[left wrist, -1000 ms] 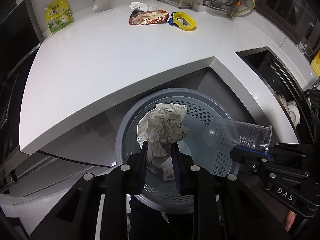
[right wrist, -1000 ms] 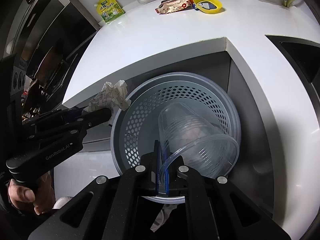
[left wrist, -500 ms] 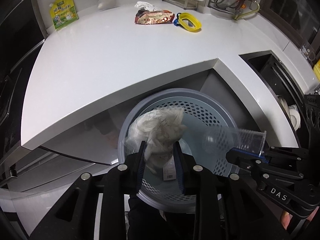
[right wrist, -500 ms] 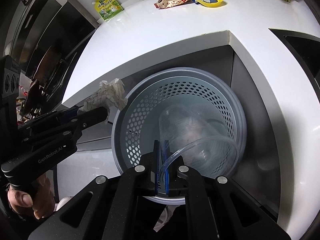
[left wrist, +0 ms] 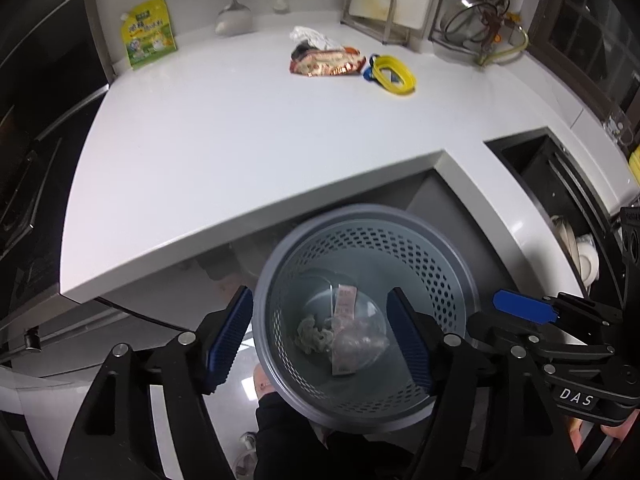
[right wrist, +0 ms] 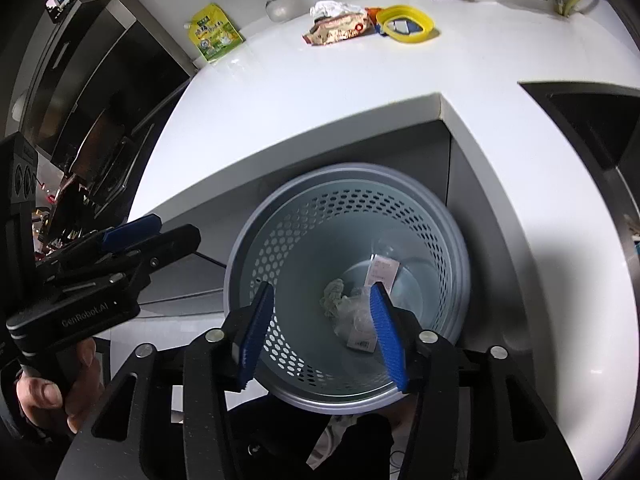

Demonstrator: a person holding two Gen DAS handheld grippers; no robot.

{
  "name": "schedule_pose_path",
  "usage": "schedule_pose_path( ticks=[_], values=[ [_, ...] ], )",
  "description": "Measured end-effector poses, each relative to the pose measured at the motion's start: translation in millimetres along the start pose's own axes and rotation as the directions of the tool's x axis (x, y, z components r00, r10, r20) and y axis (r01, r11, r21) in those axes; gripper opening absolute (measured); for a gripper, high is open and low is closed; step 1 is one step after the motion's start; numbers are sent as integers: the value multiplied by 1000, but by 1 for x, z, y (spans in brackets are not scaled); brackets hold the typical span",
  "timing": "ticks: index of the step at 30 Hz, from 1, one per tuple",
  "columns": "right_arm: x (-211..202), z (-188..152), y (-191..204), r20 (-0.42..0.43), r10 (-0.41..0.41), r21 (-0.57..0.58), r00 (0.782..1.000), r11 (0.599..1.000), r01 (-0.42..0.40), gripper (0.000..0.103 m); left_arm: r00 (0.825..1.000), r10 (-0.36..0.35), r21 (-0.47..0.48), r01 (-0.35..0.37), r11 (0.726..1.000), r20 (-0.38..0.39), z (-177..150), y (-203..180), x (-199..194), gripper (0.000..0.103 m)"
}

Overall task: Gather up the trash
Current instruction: 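Move both tools back over the counter toward the yellow lid and wrapper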

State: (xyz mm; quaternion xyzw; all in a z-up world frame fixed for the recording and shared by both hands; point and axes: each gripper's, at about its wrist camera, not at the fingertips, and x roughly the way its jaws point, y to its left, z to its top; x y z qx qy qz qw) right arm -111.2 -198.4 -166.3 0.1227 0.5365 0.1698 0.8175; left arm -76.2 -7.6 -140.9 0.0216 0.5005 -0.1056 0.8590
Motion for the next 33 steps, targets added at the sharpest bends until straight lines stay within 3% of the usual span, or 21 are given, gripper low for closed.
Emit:
schedule_pose_path(
  ticks=[13, 22, 26, 33],
  values=[
    [-30, 19, 0, 71, -1, -29, 997, 1000, 3, 55, 992, 59, -32, -56, 998, 114, 29, 14, -38, 80],
    [-49, 43, 3, 140, -29, -35, 990, 999, 35, 58, 979, 46, -44, -37, 998, 199, 51, 22, -65, 83],
    [-58, 47, 1, 199, -45, -8, 979, 999, 47, 59, 978, 49, -39, -42, 998, 202, 62, 25, -66, 83],
    [-62, 61, -4, 231, -79, 17, 970, 997, 77, 60, 975, 42, 2, -44, 999, 218, 84, 31, -61, 83]
  ],
)
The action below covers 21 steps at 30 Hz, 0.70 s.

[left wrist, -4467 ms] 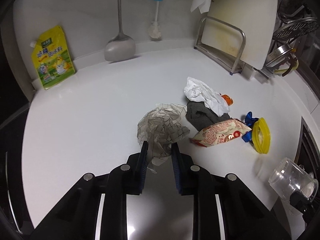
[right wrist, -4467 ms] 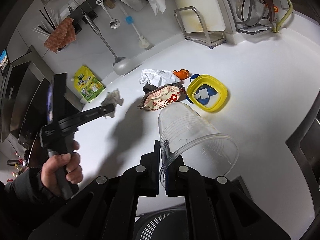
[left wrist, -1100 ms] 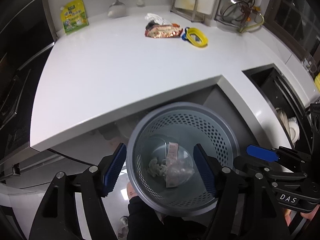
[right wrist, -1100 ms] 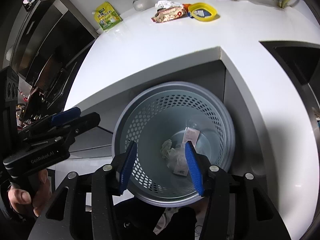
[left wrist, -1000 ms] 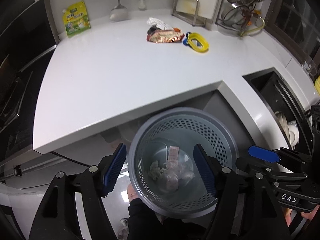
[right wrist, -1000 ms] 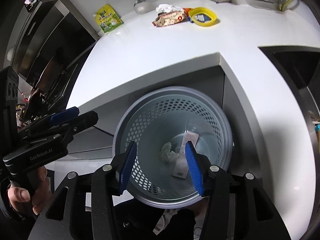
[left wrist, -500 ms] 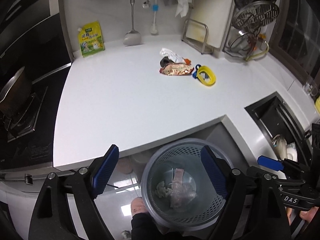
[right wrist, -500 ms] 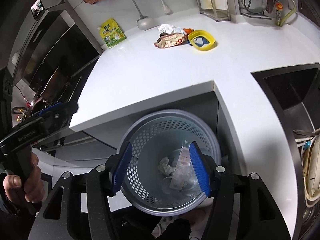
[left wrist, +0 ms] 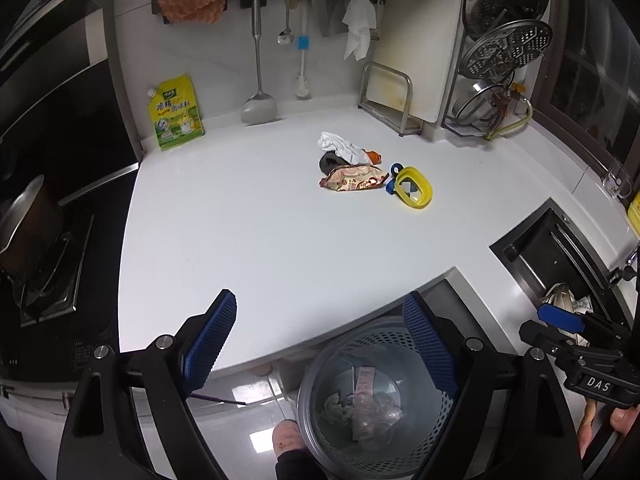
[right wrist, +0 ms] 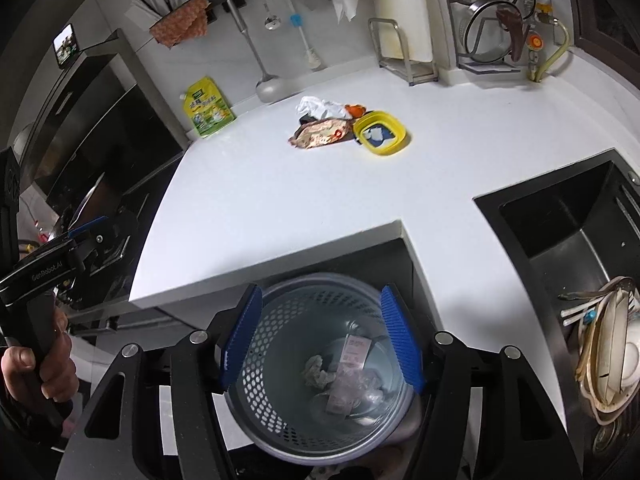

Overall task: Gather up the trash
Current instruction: 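Move both tools back over the counter toward the yellow lid and wrapper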

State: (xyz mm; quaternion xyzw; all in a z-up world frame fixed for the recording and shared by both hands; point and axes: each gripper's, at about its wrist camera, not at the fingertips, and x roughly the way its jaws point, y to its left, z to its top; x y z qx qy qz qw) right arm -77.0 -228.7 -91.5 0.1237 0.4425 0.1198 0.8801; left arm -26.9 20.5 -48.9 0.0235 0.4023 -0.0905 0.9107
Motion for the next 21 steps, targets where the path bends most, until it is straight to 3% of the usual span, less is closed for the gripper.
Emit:
schedule_pose_path(
  ticks=[9, 17, 21],
  values=[
    [30, 42, -6, 42, -54, 38, 998, 998, 53, 65, 999, -26, 22, 26, 999, 19, 41, 16, 36, 88],
    [81, 93, -17, 77, -122, 55, 990, 992, 118, 71, 999, -37, 53, 36, 998, 26, 86, 22, 98, 89],
    [108, 113, -21, 83, -150, 50, 985, 988, 146, 71, 997, -79, 73, 78, 994, 16, 101, 22, 130, 91]
  ],
)
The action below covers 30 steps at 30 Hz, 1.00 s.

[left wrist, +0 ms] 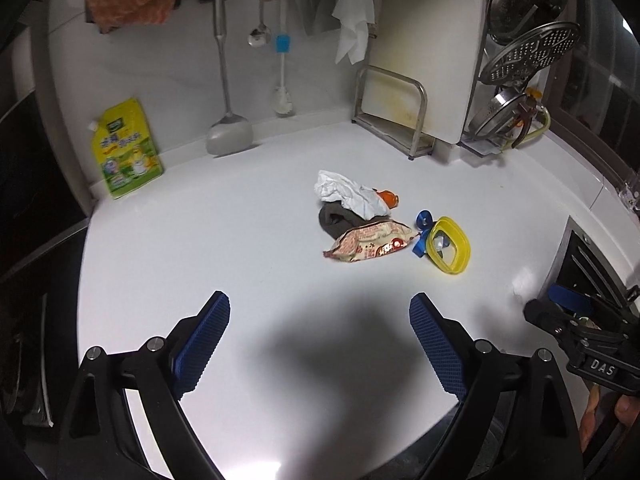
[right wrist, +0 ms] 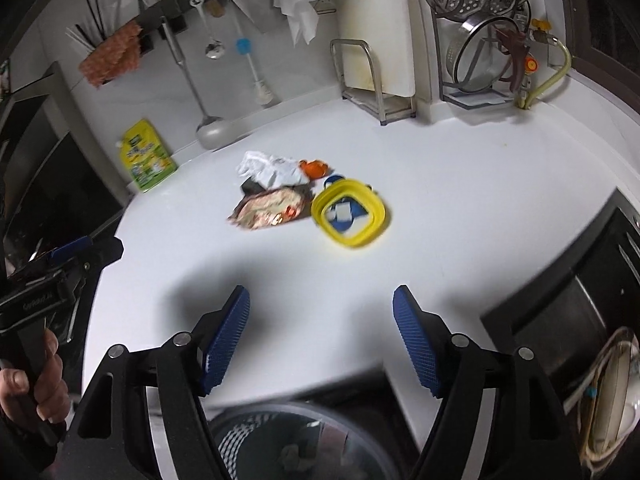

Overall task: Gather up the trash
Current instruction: 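Move both tools back over the counter toward the yellow lid and wrapper, then grasp the yellow square lid with the right gripper while the left grasps the printed wrapper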

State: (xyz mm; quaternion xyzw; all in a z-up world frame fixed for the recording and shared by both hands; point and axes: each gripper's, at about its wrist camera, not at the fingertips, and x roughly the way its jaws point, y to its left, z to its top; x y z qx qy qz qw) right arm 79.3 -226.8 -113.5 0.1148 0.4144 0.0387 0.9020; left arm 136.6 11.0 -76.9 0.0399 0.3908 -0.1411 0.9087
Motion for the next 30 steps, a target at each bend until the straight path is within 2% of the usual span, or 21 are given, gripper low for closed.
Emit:
schedule_pose_path(
  ticks=[2, 5, 14, 30],
  values=[
    [13, 6, 0, 1, -11, -3, 1000, 1000, 11, 72, 1000, -15, 9, 15, 1000, -2, 5, 2, 15, 93],
    [35, 16, -2, 13, -46, -7, 999, 999, 46, 78, 1000, -22, 31, 22, 999, -5, 13, 3, 37, 93],
    [85, 30, -6, -1, -76, -65, 997, 995, 76, 79, 998, -50, 42, 52, 998, -36, 23, 6, 85, 93],
    [134, 44, -16, -46, -48, -165, 998, 986, 40, 80, 994, -74, 58, 78, 995, -75, 25, 6, 112, 93]
  ],
)
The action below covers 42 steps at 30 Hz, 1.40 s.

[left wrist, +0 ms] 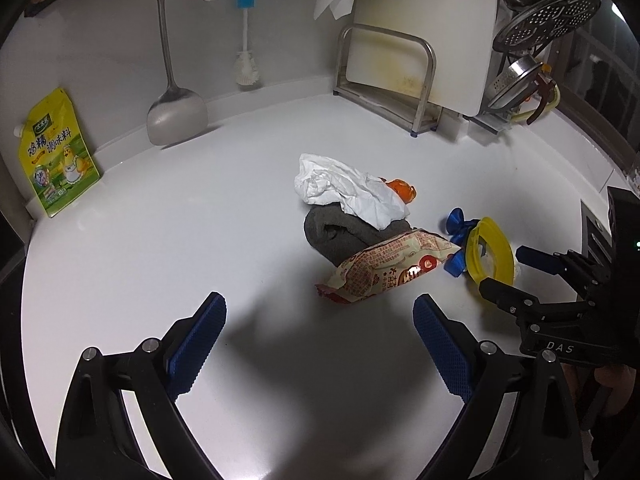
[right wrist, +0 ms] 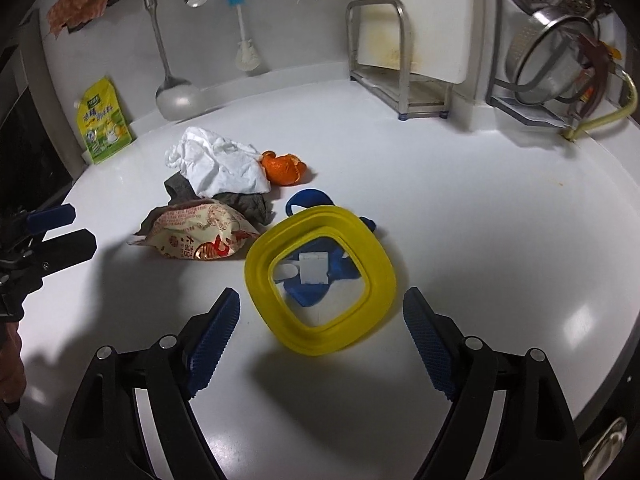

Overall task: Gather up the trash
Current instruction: 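Grasp the yellow square lid with the right gripper while the left grasps the printed wrapper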

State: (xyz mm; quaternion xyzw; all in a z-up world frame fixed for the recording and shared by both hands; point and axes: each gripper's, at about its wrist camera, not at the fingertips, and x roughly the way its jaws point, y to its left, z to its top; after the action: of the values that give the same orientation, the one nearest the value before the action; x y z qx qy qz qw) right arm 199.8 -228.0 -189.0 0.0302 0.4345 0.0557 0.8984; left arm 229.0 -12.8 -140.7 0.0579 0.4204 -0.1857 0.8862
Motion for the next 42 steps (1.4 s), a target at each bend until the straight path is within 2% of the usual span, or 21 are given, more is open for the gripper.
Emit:
schedule_pose_path(
  ticks=[12, 19, 31, 37, 39, 42],
  values=[
    [13, 11, 4, 10, 16, -48, 1000, 999, -15, 79, 1000, -11, -8, 11, 1000, -9, 4, -1, 9, 93],
    [7, 6, 5, 24, 10, -45, 1000, 999, -9, 75, 999, -32, -12, 32, 999, -18, 6, -6, 14, 93],
    [-32, -16, -20, 81, 17, 158, 997, 987, -30, 75, 999, -37, 33, 38, 999, -33, 9, -21, 40, 93],
    [-54, -25, -23, 108, 19, 211, 994, 976, -42, 75, 997, -50, 39, 53, 998, -58, 13, -24, 56, 92],
    [-59, -28, -23, 114, 21, 221, 993, 974, -46, 75, 995, -68, 35, 70, 997, -68, 14, -26, 60, 91],
    [-63, -32, -22, 116, 26, 235, 993, 971, -53, 75, 993, -88, 30, 91, 995, -83, 15, -29, 65, 81]
  ],
)
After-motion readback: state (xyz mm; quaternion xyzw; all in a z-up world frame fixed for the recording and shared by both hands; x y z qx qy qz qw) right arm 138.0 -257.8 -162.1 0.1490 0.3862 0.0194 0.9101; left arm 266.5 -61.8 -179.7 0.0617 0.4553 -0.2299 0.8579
